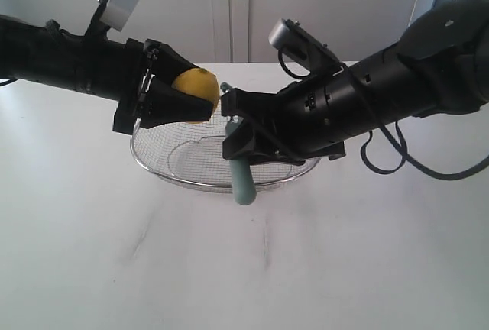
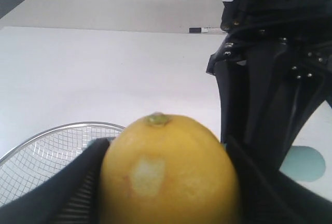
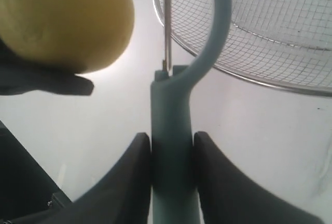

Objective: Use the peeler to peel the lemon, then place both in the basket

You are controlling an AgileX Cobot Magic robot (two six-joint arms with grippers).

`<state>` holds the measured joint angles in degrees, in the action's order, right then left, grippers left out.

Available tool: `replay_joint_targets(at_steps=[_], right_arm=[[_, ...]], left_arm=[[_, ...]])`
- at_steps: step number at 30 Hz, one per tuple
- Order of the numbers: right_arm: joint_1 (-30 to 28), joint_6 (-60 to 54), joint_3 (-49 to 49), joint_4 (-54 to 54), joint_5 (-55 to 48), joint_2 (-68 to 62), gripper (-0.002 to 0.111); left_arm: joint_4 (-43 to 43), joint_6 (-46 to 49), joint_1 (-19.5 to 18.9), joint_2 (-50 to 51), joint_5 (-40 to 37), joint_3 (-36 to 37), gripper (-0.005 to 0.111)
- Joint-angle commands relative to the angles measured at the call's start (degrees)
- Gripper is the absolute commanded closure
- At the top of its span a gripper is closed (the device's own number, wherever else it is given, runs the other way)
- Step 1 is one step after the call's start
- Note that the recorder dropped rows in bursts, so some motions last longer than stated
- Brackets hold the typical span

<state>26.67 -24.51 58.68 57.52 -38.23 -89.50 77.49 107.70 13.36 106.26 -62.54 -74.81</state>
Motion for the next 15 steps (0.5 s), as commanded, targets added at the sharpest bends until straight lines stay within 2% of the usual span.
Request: replay_joint_targets(at_steps=[1, 15], right_arm=[[0.10, -0.06, -0.15, 2.07, -0.72, -1.11, 0.108], [0.10, -0.06, -0.03, 7.55, -0.45, -0.95, 0.108]], left_arm=[[1.63, 0.74, -0.05, -0.88, -0.95, 0.21, 0.107], [1.63, 0.53, -0.05, -0.88, -0.93, 0.21, 0.107]])
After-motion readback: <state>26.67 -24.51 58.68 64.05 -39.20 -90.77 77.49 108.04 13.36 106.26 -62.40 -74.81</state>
